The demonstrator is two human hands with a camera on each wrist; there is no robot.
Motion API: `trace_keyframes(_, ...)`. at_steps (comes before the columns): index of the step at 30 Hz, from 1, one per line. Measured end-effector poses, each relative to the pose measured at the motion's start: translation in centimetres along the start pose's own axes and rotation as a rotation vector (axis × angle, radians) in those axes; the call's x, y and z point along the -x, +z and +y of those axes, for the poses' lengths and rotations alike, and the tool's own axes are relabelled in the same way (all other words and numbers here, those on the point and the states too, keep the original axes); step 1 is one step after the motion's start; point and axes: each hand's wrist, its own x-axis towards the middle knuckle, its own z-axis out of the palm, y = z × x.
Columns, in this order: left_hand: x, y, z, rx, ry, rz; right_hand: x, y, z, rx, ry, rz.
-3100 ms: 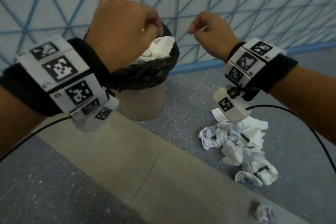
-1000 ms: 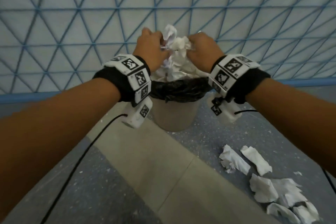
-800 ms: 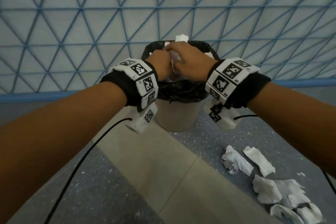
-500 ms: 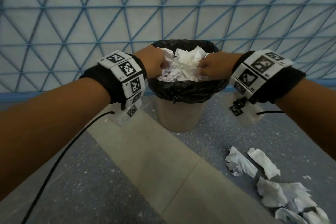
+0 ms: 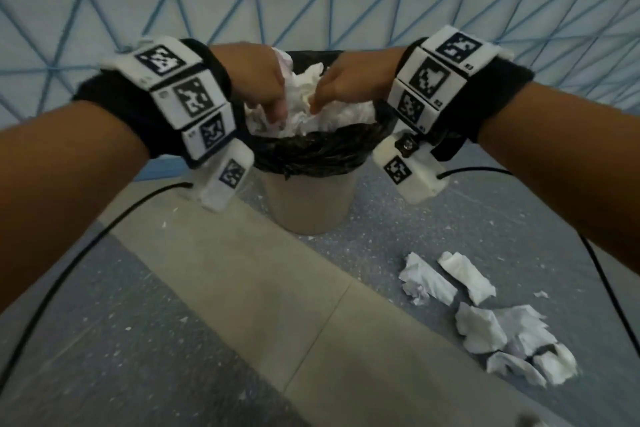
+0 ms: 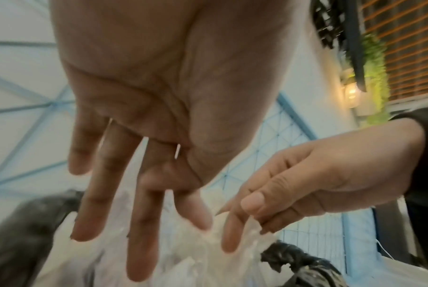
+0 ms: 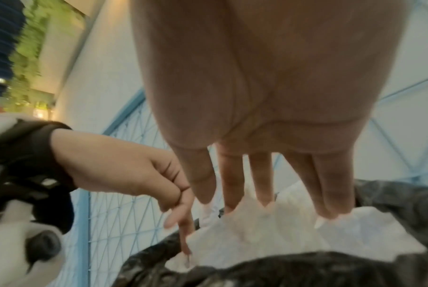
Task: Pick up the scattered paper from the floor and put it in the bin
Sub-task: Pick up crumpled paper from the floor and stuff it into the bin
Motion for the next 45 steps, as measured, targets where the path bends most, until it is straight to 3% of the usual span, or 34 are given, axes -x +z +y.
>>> trace_keyframes(4,1.8,-0.6,0.9,-0.114,-0.023,0.334,1.6,-0.1,1.4,-0.252,-0.050,0.263)
trace_keyframes(7,2.7,0.9,2.8,-0.098,0.139,0.662,3.2,1.5,4.1,-0.442,-0.025,0.514)
trace_keyframes(9,3.1,2.8,4.8,-0.023,0.326,0.798,4.7,3.0,7.1,-0.489,0.062,0.595)
trace_keyframes(11,3.3,6.1,7.2,0.054,0.592,0.736,6.5,5.2,10.8,-0.472,0.187,0.613)
trace_keyframes(13,2.9,10.9,9.5,0.105,0.752,0.543,8.9,8.2,14.4,-0.436,0.331,0.569)
trace_keyframes(16,2.5,18.4,12.8,0.196,0.661,0.096,13.8,12.9,18.4,-0.261,0.411,0.285)
trace_keyframes(19,2.6,23.8,15.5,0.178,0.493,-0.244,20.2,16.7,19.6,0.044,0.182,-0.245)
trace_keyframes(22,3.0,27.2,17.9,0.102,0.515,-0.332,25.1,19.5,19.7,0.205,-0.072,-0.586)
trace_keyframes(27,3.9,30.1,21.7,0.020,0.637,-0.245,28.6,23.6,20.4,0.348,-0.241,-0.916)
trace_keyframes(31,4.7,31.5,24.0,0.035,0.728,-0.229,29.2,24.2,20.5,0.344,-0.312,-0.841)
trace_keyframes(33,4.9,32.1,24.9,-0.005,0.761,-0.268,29.1,24.3,21.0,0.296,-0.284,-0.647)
trace_keyframes(35,4.6,32.4,25.3,-0.024,0.746,-0.332,28.9,24.6,22.2,0.208,-0.252,-0.348)
trace_keyframes(37,4.0,32.3,25.3,0.004,0.707,-0.366,28.9,24.3,22.9,0.183,-0.215,-0.184)
trace_keyframes(40,3.3,32.2,24.8,0.014,0.663,-0.362,29.2,24.8,23.6,0.067,0.055,0.005)
trace_keyframes(43,3.2,32.3,24.1,-0.050,0.676,-0.305,29.3,25.3,22.8,-0.052,0.411,-0.092)
trace_keyframes(45,3.2,32.3,23.6,-0.060,0.680,-0.293,29.3,26.0,22.7,-0.128,0.523,-0.210)
